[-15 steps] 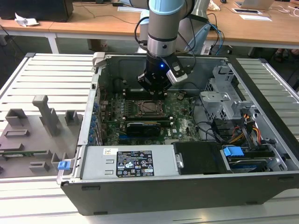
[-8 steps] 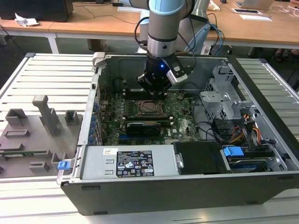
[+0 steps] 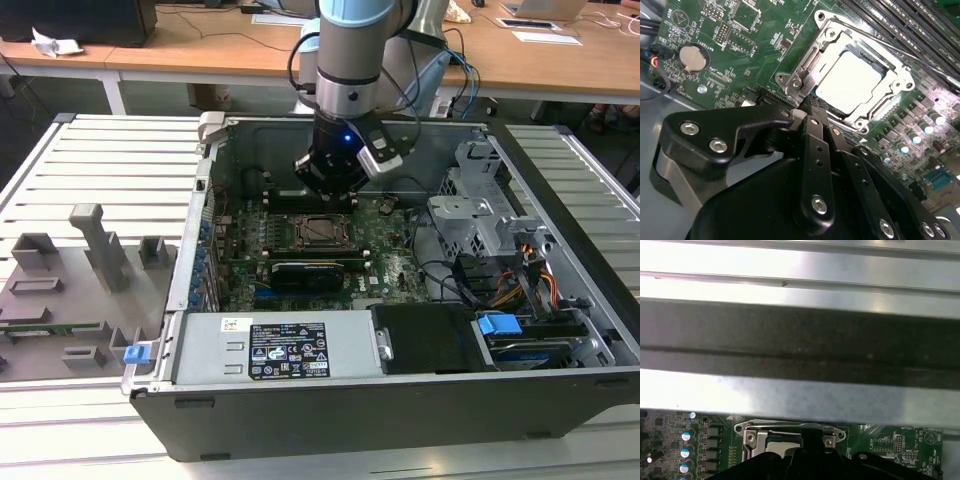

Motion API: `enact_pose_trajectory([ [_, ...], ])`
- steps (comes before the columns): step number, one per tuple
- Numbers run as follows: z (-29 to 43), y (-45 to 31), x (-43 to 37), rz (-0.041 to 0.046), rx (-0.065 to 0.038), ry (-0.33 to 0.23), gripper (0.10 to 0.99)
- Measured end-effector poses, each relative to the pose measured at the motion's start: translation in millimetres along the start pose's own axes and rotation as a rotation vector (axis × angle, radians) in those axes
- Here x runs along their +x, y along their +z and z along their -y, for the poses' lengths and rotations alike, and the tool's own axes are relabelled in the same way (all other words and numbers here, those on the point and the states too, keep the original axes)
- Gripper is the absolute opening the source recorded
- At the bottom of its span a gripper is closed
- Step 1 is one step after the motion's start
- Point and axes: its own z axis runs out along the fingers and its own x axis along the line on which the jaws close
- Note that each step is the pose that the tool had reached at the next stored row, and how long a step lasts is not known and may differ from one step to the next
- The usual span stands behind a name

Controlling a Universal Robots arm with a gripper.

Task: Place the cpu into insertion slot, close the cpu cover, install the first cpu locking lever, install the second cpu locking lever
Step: 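Install the second cpu locking lever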

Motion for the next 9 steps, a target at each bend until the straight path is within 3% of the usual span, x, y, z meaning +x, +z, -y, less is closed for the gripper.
enact_pose_trajectory([
  [9, -0.3, -24.1, -0.2, 0.0, 0.0, 0.0, 0.11],
])
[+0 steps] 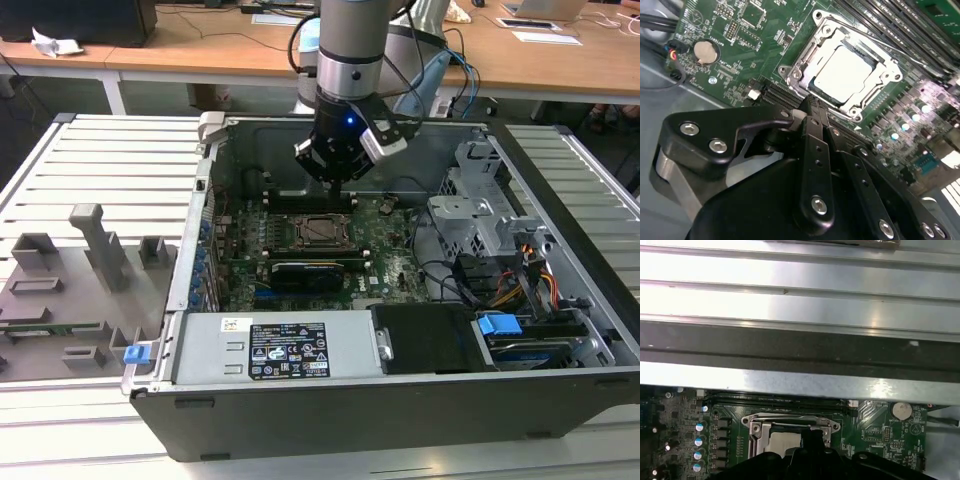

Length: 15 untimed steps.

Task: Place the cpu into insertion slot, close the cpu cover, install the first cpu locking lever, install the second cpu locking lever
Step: 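Install the second cpu locking lever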

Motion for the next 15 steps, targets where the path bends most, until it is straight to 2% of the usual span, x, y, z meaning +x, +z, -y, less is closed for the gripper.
enact_pose_trajectory([
  [3, -0.1, -4.9, 0.0, 0.0, 0.0, 0.0, 0.11],
  [6, 0.6, -6.1, -0.1, 0.0001, 0.0, 0.0, 0.11],
  [11, 10.4, -6.2, 0.6, 0.0002, -0.003, 0.0, 0.11],
  [15, 13.4, -6.3, 0.7, 0.0006, -0.005, 0.0, 0.11],
])
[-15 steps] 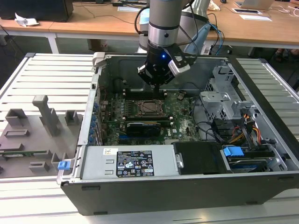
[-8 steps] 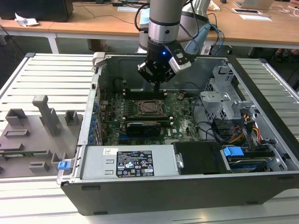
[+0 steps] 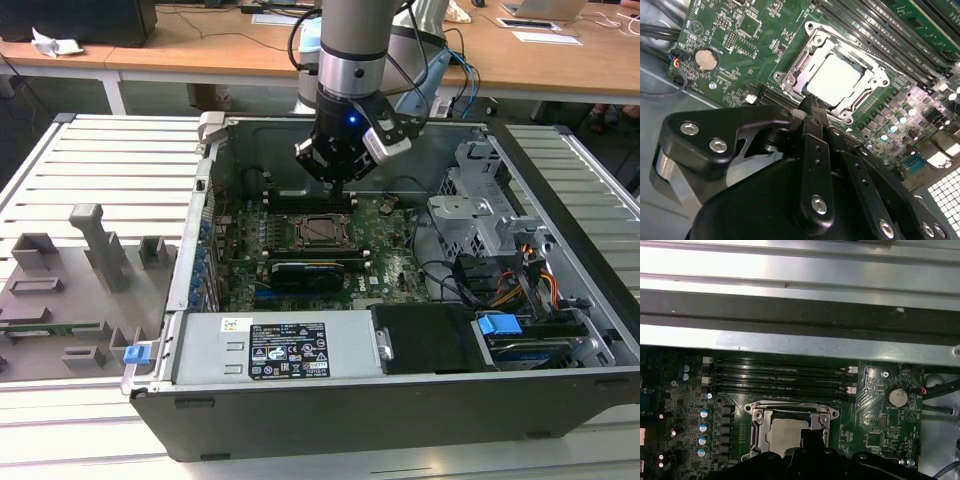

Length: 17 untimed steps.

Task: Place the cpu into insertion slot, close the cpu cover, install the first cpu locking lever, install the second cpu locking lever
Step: 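Install the second cpu locking lever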

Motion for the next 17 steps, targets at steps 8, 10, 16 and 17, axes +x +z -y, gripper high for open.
enact_pose_trajectory([
  [8, 7.0, -0.9, 0.5, -0.0001, -0.001, 0.0, 0.11],
  [10, 7.1, -2.6, 0.4, 0.0, -0.001, 0.0, 0.11],
  [16, 8.1, -7.6, 0.3, 0.0001, -0.001, 0.0, 0.11],
  [17, 9.7, -7.6, 0.5, 0.0001, -0.001, 0.0, 0.11],
])
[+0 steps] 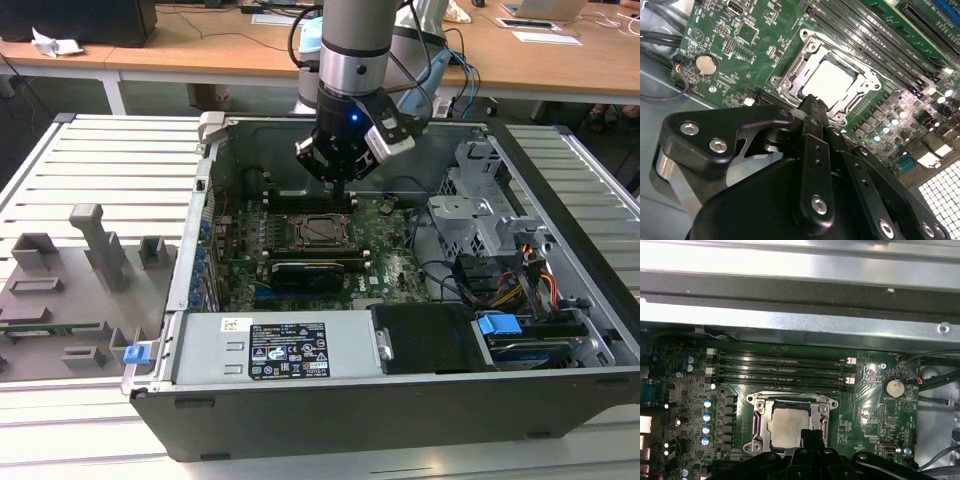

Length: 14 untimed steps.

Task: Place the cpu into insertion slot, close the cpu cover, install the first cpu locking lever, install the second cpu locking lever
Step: 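Install the second cpu locking lever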

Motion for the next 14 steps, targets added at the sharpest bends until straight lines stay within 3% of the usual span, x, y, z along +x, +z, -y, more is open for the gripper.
enact_pose_trajectory([
  [5, 14.1, 0.6, 0.8, 0.0004, -0.007, 0.0, 0.11],
  [14, 31.3, 0.9, 1.8, 0.0006, -0.012, 0.0, 0.11],
])
